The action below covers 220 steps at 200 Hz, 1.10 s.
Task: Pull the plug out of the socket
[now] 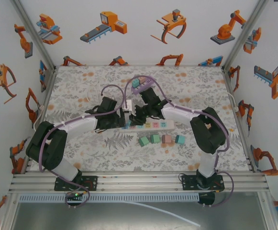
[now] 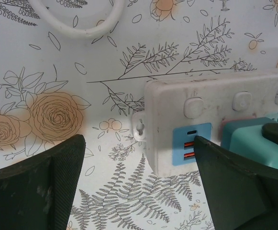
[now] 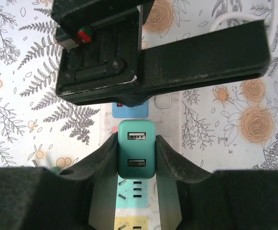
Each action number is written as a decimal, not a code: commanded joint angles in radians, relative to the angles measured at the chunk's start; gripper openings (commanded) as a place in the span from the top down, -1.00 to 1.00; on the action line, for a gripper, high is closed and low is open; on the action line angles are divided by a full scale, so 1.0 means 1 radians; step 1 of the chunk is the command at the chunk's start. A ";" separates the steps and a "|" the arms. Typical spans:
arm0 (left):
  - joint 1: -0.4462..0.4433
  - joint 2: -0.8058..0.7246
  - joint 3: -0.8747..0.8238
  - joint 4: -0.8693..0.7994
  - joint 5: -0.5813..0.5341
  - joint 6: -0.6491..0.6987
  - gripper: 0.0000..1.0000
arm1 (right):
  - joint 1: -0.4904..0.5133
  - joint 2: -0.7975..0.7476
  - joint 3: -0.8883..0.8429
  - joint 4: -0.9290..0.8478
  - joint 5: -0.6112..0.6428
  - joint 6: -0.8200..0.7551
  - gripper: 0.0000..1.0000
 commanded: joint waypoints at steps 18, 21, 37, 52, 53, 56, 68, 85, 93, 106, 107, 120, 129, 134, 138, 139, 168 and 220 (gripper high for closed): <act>-0.015 0.079 -0.045 -0.126 -0.086 0.009 -0.72 | 0.003 -0.105 -0.033 0.116 -0.065 0.030 0.55; -0.013 0.077 -0.045 -0.126 -0.086 0.009 -0.72 | 0.002 -0.109 -0.036 0.120 -0.065 0.033 0.55; -0.016 0.065 -0.045 -0.130 -0.083 0.007 -0.72 | -0.001 -0.129 -0.060 0.154 -0.064 0.055 0.55; -0.016 0.041 -0.046 -0.126 -0.070 0.006 -0.72 | -0.002 -0.162 -0.089 0.220 -0.052 0.123 0.55; -0.016 0.039 -0.047 -0.125 -0.069 0.006 -0.72 | -0.002 -0.164 -0.091 0.226 -0.052 0.131 0.55; -0.016 0.033 -0.048 -0.122 -0.064 0.008 -0.73 | -0.002 -0.171 -0.098 0.245 -0.050 0.156 0.56; -0.016 -0.001 -0.054 -0.113 -0.045 0.010 -0.74 | -0.002 -0.207 -0.139 0.373 -0.007 0.309 0.56; -0.013 -0.055 -0.050 -0.120 -0.044 0.013 -0.76 | -0.002 -0.259 -0.214 0.570 0.095 0.566 0.62; -0.013 -0.085 -0.046 -0.127 -0.047 0.017 -0.76 | -0.001 -0.287 -0.251 0.640 0.138 0.663 0.62; -0.010 -0.139 -0.039 -0.140 -0.052 0.027 -0.77 | 0.000 -0.327 -0.320 0.751 0.204 0.819 0.63; -0.011 -0.144 -0.038 -0.141 -0.052 0.028 -0.77 | 0.000 -0.330 -0.324 0.757 0.208 0.828 0.63; -0.010 -0.203 -0.031 -0.156 -0.060 0.043 -0.77 | 0.000 -0.369 -0.380 0.814 0.253 0.943 0.63; -0.009 -0.247 -0.027 -0.166 -0.065 0.057 -0.77 | 0.000 -0.395 -0.410 0.832 0.286 1.027 0.63; -0.009 -0.274 -0.025 -0.173 -0.065 0.066 -0.77 | 0.001 -0.408 -0.425 0.838 0.304 1.070 0.63; -0.008 -0.295 -0.024 -0.178 -0.066 0.073 -0.77 | 0.001 -0.419 -0.436 0.841 0.317 1.102 0.63; -0.008 -0.301 -0.024 -0.180 -0.066 0.075 -0.77 | 0.001 -0.421 -0.439 0.841 0.321 1.110 0.63; -0.007 -0.470 -0.033 -0.219 -0.047 0.170 -0.78 | 0.021 -0.504 -0.524 0.840 0.447 1.329 0.66; -0.012 -0.789 -0.049 -0.254 0.152 0.325 -0.78 | 0.139 -0.575 -0.580 0.637 0.679 1.527 0.72</act>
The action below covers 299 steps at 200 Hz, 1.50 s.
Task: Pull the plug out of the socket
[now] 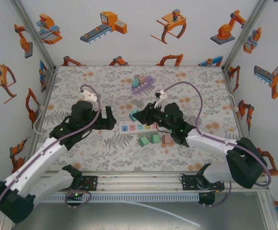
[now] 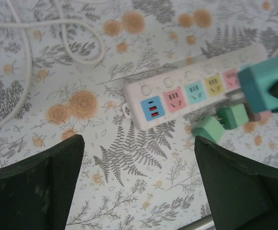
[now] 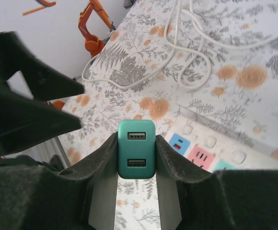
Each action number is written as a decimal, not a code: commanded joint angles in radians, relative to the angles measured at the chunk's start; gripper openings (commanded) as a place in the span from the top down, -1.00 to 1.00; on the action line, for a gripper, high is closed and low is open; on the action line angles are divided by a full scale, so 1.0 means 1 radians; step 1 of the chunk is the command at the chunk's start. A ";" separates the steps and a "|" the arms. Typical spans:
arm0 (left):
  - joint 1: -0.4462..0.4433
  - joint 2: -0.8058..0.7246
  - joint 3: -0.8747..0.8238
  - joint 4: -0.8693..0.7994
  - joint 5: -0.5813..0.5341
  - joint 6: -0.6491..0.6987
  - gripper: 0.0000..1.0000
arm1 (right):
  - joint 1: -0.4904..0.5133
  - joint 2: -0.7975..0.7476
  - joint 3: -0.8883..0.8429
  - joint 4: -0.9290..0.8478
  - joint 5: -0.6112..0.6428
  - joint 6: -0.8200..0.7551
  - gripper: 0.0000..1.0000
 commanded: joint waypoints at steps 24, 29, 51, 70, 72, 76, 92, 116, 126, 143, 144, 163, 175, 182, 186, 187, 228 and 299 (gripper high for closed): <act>-0.005 -0.161 0.033 -0.104 0.243 0.213 -0.78 | 0.152 -0.034 -0.033 -0.114 0.279 0.227 0.70; -0.006 -0.169 0.038 -0.119 0.262 0.243 -0.78 | 0.168 -0.030 -0.039 -0.113 0.300 0.254 0.71; -0.010 -0.195 0.043 -0.183 0.312 0.444 -0.83 | 0.222 0.001 -0.059 -0.118 0.357 0.356 0.71; -0.013 -0.222 0.022 -0.215 0.300 0.593 -0.95 | 0.269 0.033 -0.050 -0.139 0.396 0.383 0.70; -0.013 -0.226 0.018 -0.215 0.297 0.606 -0.96 | 0.275 0.038 -0.048 -0.142 0.400 0.383 0.70; -0.014 -0.232 0.010 -0.217 0.296 0.628 -0.98 | 0.285 0.047 -0.044 -0.146 0.409 0.383 0.69; -0.012 -0.246 -0.019 -0.215 0.307 0.704 -0.94 | 0.324 0.086 -0.028 -0.163 0.435 0.388 0.68; -0.013 -0.263 -0.064 -0.208 0.388 0.775 -0.94 | 0.369 0.149 -0.013 -0.160 0.450 0.404 0.66; -0.014 -0.275 -0.091 -0.197 0.404 0.796 -0.94 | 0.387 0.171 -0.010 -0.159 0.465 0.413 0.65; -0.013 -0.289 -0.114 -0.192 0.407 0.811 -0.94 | 0.418 0.202 -0.010 -0.163 0.500 0.423 0.64; -0.013 -0.290 -0.115 -0.191 0.406 0.812 -0.94 | 0.418 0.204 -0.010 -0.163 0.502 0.423 0.64; -0.014 -0.294 -0.125 -0.185 0.398 0.822 -0.94 | 0.439 0.230 -0.008 -0.165 0.534 0.427 0.60; -0.014 -0.292 -0.128 -0.182 0.404 0.823 -0.94 | 0.442 0.247 -0.004 -0.165 0.546 0.427 0.57; -0.014 -0.289 -0.127 -0.180 0.411 0.821 -0.94 | 0.442 0.255 -0.004 -0.165 0.555 0.427 0.55; -0.014 -0.285 -0.126 -0.180 0.417 0.820 -0.94 | 0.442 0.261 -0.005 -0.164 0.561 0.426 0.54; -0.014 -0.285 -0.127 -0.180 0.417 0.820 -0.94 | 0.442 0.262 -0.006 -0.164 0.562 0.426 0.54; -0.013 -0.261 -0.123 -0.181 0.425 0.816 -0.94 | 0.442 0.301 -0.008 -0.164 0.605 0.421 0.48; -0.013 -0.259 -0.124 -0.178 0.413 0.811 -0.94 | 0.442 0.312 -0.023 -0.189 0.642 0.443 0.20</act>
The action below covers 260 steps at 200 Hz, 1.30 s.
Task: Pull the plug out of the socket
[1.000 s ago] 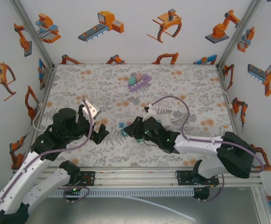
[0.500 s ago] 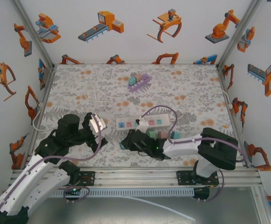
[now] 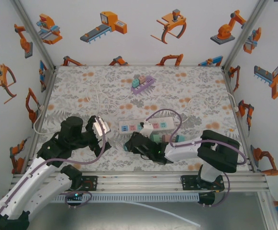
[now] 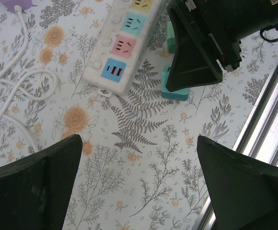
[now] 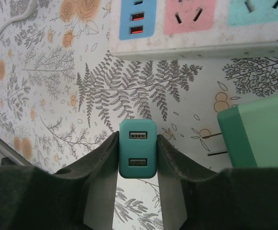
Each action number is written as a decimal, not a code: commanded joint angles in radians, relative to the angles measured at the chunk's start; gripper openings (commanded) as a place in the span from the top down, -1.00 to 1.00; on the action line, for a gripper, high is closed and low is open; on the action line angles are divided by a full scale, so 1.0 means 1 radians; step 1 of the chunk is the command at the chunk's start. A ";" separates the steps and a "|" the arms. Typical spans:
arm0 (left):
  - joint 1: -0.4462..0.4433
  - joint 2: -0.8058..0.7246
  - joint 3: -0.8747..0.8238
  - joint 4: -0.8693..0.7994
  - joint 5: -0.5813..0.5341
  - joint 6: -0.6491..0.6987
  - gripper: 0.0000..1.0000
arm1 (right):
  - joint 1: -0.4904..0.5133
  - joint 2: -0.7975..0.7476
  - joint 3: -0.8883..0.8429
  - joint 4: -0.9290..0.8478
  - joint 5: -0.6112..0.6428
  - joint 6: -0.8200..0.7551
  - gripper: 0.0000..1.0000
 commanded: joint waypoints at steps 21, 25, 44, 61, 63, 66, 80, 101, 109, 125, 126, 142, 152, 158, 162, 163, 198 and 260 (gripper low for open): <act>-0.003 0.002 0.000 0.008 0.006 0.016 -0.94 | 0.004 -0.003 0.004 -0.059 0.072 0.018 0.15; -0.005 0.002 0.000 0.008 0.005 0.017 -0.94 | 0.004 -0.005 0.003 -0.064 0.073 0.017 0.14; -0.005 0.000 -0.001 0.008 -0.001 0.013 -0.94 | 0.004 -0.024 0.001 -0.087 0.075 0.020 0.11; -0.004 0.000 0.000 0.010 -0.006 0.013 -0.94 | 0.004 -0.046 0.000 -0.108 0.078 0.019 0.09; -0.005 0.000 -0.001 0.010 -0.006 0.013 -0.94 | 0.004 -0.049 0.000 -0.111 0.078 0.019 0.09; -0.004 -0.001 0.000 0.010 -0.006 0.012 -0.94 | 0.004 -0.053 -0.002 -0.116 0.079 0.019 0.08; -0.004 -0.001 -0.001 0.010 -0.007 0.012 -0.94 | 0.004 -0.077 -0.007 -0.135 0.083 0.018 0.08; -0.003 0.002 0.000 0.011 -0.010 0.008 -0.94 | 0.004 -0.126 -0.017 -0.171 0.097 0.011 0.07; -0.004 0.003 -0.001 0.011 -0.009 0.007 -0.94 | 0.004 -0.150 -0.014 -0.194 0.106 -0.007 0.06; -0.004 0.007 0.000 0.013 -0.008 0.005 -0.94 | 0.004 -0.202 -0.003 -0.243 0.137 -0.064 0.05; -0.004 0.008 0.000 0.013 -0.008 0.005 -0.94 | 0.004 -0.205 -0.001 -0.245 0.141 -0.070 0.05; -0.002 0.013 0.003 0.013 -0.006 0.002 -0.94 | 0.001 -0.257 0.028 -0.291 0.211 -0.219 0.01; -0.003 0.014 0.005 0.015 -0.009 0.000 -0.94 | -0.012 -0.283 0.058 -0.325 0.252 -0.328 -0.01; -0.002 0.016 0.007 0.016 -0.015 -0.006 -0.94 | -0.030 -0.294 0.078 -0.335 0.258 -0.405 -0.02; -0.002 0.016 0.009 0.019 -0.021 -0.009 -0.94 | -0.043 -0.300 0.091 -0.339 0.258 -0.453 -0.02; -0.002 0.017 0.009 0.019 -0.024 -0.012 -0.94 | -0.046 -0.301 0.095 -0.339 0.257 -0.466 -0.02; -0.003 0.072 0.073 0.060 -0.231 -0.202 -0.94 | -0.242 -0.280 0.230 -0.339 0.101 -0.747 -0.16; 0.061 0.390 0.155 0.327 -0.485 -0.635 -0.94 | -0.728 0.110 0.733 -0.536 -0.506 -0.657 -0.19</act>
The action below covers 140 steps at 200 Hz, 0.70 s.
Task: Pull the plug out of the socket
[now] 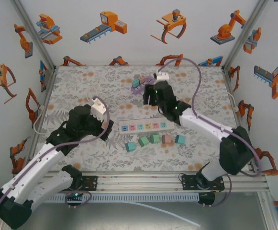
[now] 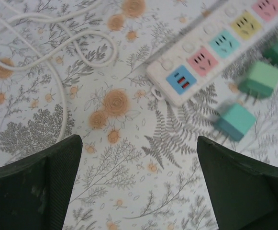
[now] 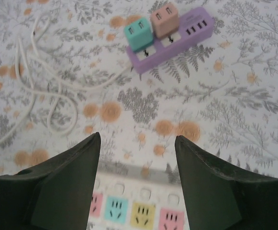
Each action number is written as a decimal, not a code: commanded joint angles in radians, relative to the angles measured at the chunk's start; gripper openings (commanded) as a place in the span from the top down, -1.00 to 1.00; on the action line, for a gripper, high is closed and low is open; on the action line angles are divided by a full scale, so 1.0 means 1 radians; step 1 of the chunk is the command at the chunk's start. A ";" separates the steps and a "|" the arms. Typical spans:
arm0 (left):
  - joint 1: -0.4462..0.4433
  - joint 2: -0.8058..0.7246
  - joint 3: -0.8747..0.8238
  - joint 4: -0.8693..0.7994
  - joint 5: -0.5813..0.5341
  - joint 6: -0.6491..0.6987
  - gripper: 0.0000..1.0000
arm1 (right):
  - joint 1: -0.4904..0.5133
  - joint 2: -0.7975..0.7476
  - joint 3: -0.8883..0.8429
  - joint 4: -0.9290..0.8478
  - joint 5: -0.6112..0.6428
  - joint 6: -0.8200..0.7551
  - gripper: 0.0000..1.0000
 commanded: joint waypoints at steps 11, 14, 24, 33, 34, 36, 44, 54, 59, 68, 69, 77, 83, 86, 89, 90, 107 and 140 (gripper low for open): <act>0.077 0.251 0.151 0.169 -0.105 -0.353 -0.94 | -0.201 0.272 0.310 -0.178 -0.376 0.086 -0.19; 0.084 0.280 0.176 0.170 -0.102 -0.377 -0.94 | -0.216 0.307 0.346 -0.188 -0.399 0.095 -0.19; 0.108 0.401 0.262 0.174 -0.085 -0.449 -0.94 | -0.256 0.410 0.455 -0.213 -0.445 0.118 -0.18; 0.129 0.508 0.347 0.174 -0.064 -0.507 -0.94 | -0.288 0.491 0.544 -0.220 -0.459 0.141 -0.18; 0.131 0.520 0.357 0.173 -0.060 -0.513 -0.94 | -0.291 0.501 0.553 -0.219 -0.459 0.142 -0.18; 0.137 0.543 0.376 0.172 -0.052 -0.522 -0.94 | -0.296 0.520 0.572 -0.219 -0.459 0.146 -0.18; 0.154 0.633 0.457 0.167 -0.021 -0.553 -0.94 | -0.317 0.589 0.647 -0.222 -0.457 0.158 -0.18; 0.162 0.742 0.559 0.165 -0.014 -0.567 -0.96 | -0.339 0.676 0.746 -0.233 -0.455 0.173 -0.18; 0.164 0.790 0.604 0.169 -0.013 -0.571 -0.98 | -0.348 0.719 0.796 -0.239 -0.458 0.176 -0.18; 0.164 0.873 0.678 0.179 -0.005 -0.574 -0.99 | -0.359 0.795 0.885 -0.252 -0.455 0.179 -0.19; 0.164 0.882 0.686 0.182 -0.004 -0.573 -0.99 | -0.360 0.804 0.895 -0.253 -0.455 0.179 -0.19; 0.164 0.950 0.744 0.196 -0.001 -0.575 -0.97 | -0.365 0.869 0.967 -0.264 -0.460 0.188 -0.19; 0.164 0.998 0.783 0.204 0.001 -0.573 -0.95 | -0.370 0.915 1.023 -0.267 -0.472 0.199 -0.19; 0.164 1.020 0.805 0.204 0.000 -0.575 -0.95 | -0.371 0.938 1.048 -0.268 -0.479 0.203 -0.19; 0.165 1.041 0.825 0.203 -0.001 -0.576 -0.94 | -0.372 0.958 1.069 -0.267 -0.482 0.206 -0.19; 0.164 1.049 0.831 0.203 -0.001 -0.577 -0.94 | -0.372 0.964 1.076 -0.267 -0.484 0.207 -0.19; 0.166 1.143 0.921 0.193 -0.027 -0.583 -0.92 | -0.373 1.051 1.162 -0.265 -0.492 0.224 -0.19; 0.176 1.233 0.986 0.170 -0.058 -0.623 -0.89 | -0.375 1.099 1.164 -0.251 -0.523 0.245 -0.02</act>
